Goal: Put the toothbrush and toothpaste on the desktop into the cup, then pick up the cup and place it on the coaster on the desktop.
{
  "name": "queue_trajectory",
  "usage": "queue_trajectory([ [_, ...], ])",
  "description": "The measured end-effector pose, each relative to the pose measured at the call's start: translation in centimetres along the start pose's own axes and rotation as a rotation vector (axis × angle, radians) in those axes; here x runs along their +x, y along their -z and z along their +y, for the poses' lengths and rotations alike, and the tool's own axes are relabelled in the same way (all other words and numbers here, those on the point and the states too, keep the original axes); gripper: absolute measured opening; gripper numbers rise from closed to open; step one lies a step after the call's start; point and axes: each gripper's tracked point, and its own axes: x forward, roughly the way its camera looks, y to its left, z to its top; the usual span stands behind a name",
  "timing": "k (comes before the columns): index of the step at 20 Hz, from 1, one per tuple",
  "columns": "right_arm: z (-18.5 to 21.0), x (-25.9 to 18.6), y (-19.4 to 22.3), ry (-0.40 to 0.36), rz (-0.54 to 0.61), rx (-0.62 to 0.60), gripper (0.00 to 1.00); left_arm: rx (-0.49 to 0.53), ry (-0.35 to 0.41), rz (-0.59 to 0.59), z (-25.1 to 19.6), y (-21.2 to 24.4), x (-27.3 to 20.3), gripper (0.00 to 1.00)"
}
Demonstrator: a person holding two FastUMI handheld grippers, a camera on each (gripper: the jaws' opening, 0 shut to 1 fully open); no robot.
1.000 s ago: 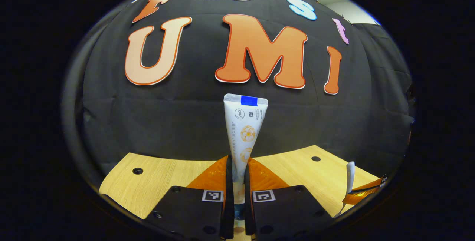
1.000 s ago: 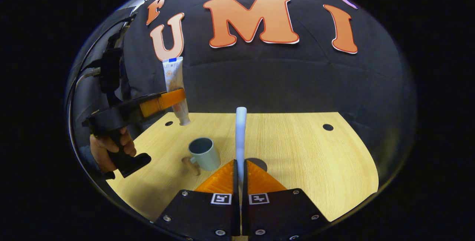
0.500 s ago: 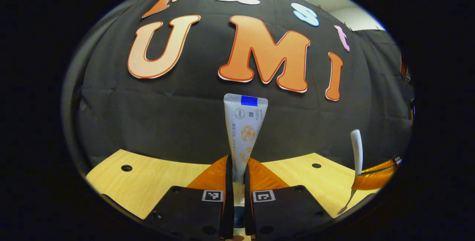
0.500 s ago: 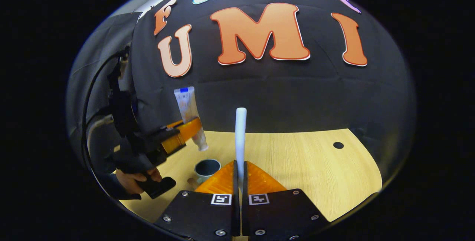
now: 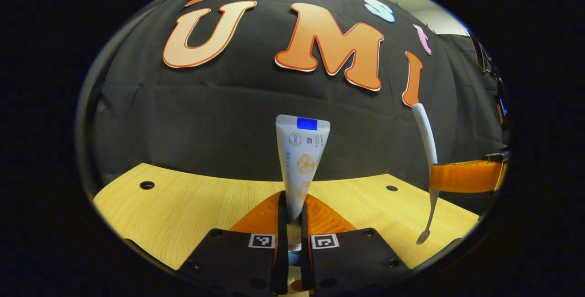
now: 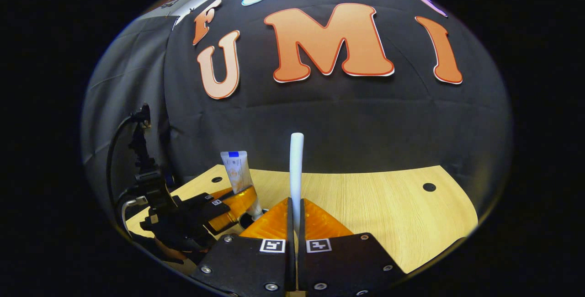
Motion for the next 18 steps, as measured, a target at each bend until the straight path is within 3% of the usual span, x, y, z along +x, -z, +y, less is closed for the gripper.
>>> queue_trajectory([
  [10, 0.9, 2.6, 1.3, -0.009, 0.004, -0.013, 0.02, 0.005, 0.029, 0.050, 0.1, 3.8, 0.6, 0.17],
  [16, 1.0, 3.3, 1.7, -0.002, 0.000, 0.000, 0.02, 0.008, 0.060, 0.052, -0.2, 4.1, 0.3, 0.34],
  [18, 1.1, 3.4, 1.5, 0.001, -0.005, -0.002, 0.02, 0.021, 0.071, 0.039, -0.3, 3.7, 0.3, 0.48],
])
